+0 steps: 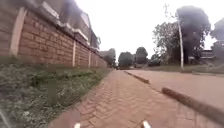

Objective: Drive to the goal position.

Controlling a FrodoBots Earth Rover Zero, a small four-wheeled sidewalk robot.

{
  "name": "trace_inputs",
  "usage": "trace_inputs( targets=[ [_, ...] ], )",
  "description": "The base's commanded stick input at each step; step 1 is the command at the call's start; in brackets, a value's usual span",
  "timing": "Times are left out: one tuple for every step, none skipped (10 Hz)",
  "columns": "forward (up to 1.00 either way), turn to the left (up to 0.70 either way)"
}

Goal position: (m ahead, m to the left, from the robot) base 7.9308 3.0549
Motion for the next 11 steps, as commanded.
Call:
trace_inputs(
  targets=[
    [0.50,0.05],
    [0.50,0.10],
    [0.50,0.10],
    [0.50,0.09],
    [0.50,0.10],
    [0.50,0.07],
    [0.50,0.08],
    [0.50,0.08],
    [0.50,0.04],
    [0.50,0.16],
    [0.50,-0.15]
  ],
)
